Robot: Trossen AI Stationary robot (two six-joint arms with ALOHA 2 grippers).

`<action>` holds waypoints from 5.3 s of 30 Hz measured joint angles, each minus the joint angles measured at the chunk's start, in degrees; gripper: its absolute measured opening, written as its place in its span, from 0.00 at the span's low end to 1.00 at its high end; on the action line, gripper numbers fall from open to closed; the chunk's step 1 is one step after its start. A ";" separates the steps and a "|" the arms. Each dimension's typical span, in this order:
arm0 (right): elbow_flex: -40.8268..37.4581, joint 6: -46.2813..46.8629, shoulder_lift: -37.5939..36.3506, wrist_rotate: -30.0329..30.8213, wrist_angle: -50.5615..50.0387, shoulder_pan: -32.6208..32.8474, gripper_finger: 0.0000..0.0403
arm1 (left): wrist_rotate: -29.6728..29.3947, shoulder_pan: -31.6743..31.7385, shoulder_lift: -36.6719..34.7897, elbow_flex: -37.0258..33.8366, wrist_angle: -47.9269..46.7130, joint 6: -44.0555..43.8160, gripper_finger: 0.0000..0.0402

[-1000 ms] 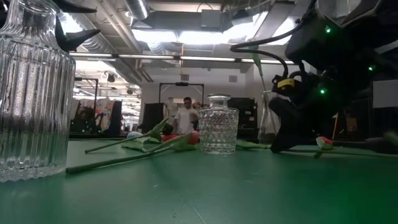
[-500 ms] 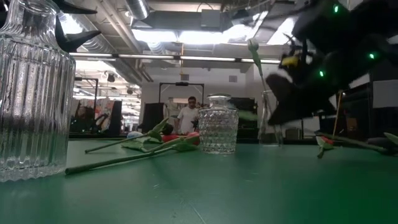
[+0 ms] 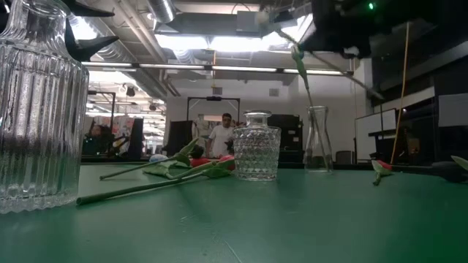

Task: Sort flowers into vase by color
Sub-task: Put the right white tulip into the top transparent flower vase

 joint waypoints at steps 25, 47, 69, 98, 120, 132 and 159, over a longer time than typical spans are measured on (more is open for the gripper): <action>-14.20 -27.40 -4.45 -56.54 59.79 -31.03 0.01 | -3.14 0.01 0.02 0.00 -1.72 -0.37 0.50; -11.33 -18.18 4.51 -60.16 59.72 -35.17 0.02 | -5.60 0.01 0.00 0.00 -5.46 -2.43 0.50; -11.30 -19.30 5.34 -68.14 55.03 -41.55 0.01 | -6.29 0.01 0.01 0.00 -8.22 -4.32 0.50; -12.28 -16.16 4.24 -63.71 59.69 -40.98 0.02 | -8.79 0.01 0.00 0.00 -11.82 -7.16 0.50; -7.92 -24.06 -11.40 3.73 36.22 8.59 0.00 | -10.60 0.01 0.02 0.00 -11.90 -7.03 0.50; -10.73 -51.43 -10.27 -6.95 55.37 2.10 0.00 | -10.70 0.01 0.01 0.00 -15.05 -9.15 0.50; -3.01 -4.09 -6.14 9.12 7.06 12.77 0.00 | -10.83 0.01 0.00 0.02 -24.09 -17.75 0.50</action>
